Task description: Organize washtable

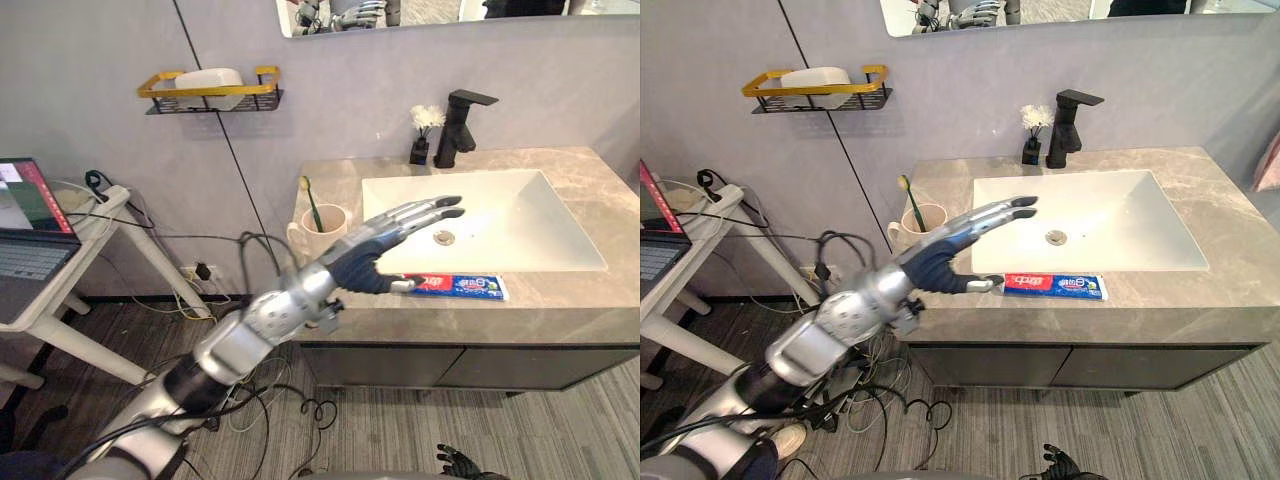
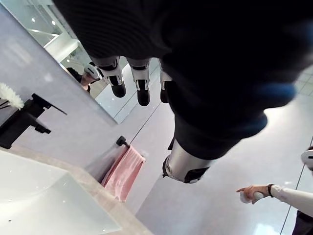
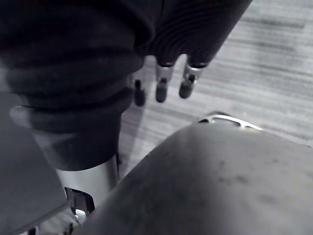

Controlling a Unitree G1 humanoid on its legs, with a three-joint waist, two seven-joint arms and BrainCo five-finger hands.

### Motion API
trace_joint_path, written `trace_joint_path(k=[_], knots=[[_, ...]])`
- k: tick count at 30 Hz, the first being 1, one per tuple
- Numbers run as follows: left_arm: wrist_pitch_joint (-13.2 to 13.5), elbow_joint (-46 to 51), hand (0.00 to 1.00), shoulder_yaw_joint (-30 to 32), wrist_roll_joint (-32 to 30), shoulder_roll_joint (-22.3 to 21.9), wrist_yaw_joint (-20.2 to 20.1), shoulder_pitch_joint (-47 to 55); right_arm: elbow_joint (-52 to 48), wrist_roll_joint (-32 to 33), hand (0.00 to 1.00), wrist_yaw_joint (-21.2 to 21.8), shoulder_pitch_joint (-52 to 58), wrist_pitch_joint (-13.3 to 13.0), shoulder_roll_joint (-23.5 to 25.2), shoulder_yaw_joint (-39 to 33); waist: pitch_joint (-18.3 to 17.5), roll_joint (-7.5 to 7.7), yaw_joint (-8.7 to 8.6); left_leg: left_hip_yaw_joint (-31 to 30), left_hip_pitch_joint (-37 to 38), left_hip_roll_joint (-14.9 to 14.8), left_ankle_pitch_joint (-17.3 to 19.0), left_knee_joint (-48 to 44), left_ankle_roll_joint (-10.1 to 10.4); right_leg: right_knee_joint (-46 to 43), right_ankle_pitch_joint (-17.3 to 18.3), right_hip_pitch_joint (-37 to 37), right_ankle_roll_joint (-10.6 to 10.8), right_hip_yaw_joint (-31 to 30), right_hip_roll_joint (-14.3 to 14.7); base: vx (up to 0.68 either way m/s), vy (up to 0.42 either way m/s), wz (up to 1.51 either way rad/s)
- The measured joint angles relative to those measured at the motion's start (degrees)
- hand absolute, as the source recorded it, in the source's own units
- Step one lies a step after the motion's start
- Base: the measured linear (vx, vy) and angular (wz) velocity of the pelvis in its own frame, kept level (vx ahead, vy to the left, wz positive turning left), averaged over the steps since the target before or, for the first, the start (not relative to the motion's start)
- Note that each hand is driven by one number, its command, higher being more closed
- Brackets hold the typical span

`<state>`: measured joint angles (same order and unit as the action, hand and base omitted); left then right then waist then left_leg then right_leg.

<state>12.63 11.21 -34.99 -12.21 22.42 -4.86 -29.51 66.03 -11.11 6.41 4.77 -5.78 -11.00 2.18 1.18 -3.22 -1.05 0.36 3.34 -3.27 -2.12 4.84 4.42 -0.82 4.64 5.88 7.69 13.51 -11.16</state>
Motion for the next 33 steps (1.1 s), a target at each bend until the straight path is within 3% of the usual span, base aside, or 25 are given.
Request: trace_joint_path(k=[1, 4, 10, 21, 33], knots=[[-0.6, -2.9, 0.0, -1.5, -2.1, -2.2, 0.0, -1.3, -0.1, 0.1, 0.0, 0.0, -0.4, 0.0, -0.2, 0.0, 0.6, -0.36, -1.22, 0.4, 0.0, 0.0, 0.0, -0.1, 0.0, 0.0, 0.0, -0.2, -0.1, -0.4, 0.0, -0.01, -0.004, -0.11], [-1.0, -6.4, 0.0, -3.1, -4.7, -4.9, 0.3, -2.1, -1.2, 1.2, 0.0, -0.2, -0.5, 0.0, -0.7, -0.1, 1.4, -1.01, -1.77, 1.7, 0.0, -0.3, 0.0, -0.4, 0.0, 0.0, -0.4, -1.1, -0.4, -1.8, 0.2, -0.02, -0.006, -0.27], [-1.9, -13.0, 0.0, -4.1, -8.8, -5.3, 1.3, -3.1, -3.6, 2.7, 0.0, -1.5, 0.3, 0.0, -0.9, -2.4, 3.2, -2.04, -4.44, 3.6, 0.0, -1.0, 1.1, -0.9, 0.2, 1.1, -1.3, -1.7, -1.4, -3.4, 1.0, -0.03, -0.008, -0.2], [-2.3, -14.4, 0.0, -5.5, -9.3, -5.5, 1.2, -3.0, -5.1, 3.9, 0.0, -2.7, 1.4, 0.0, -0.6, -4.7, 3.7, -1.88, -4.79, 4.6, 0.3, -1.0, 2.1, -0.9, 0.2, 2.9, -1.9, -1.1, -2.1, -4.0, 1.0, 0.0, 0.002, -0.05], [-4.9, -20.7, 0.0, -2.4, -16.6, -6.6, 3.7, -3.0, -6.8, 4.3, 0.0, -2.6, 1.4, 0.0, -0.2, -4.1, 4.7, -1.34, -6.02, 4.7, 0.3, -0.9, 3.2, -1.4, 0.2, 3.0, -1.2, -0.5, -3.6, -3.7, 1.1, 0.01, -0.005, 0.0]])
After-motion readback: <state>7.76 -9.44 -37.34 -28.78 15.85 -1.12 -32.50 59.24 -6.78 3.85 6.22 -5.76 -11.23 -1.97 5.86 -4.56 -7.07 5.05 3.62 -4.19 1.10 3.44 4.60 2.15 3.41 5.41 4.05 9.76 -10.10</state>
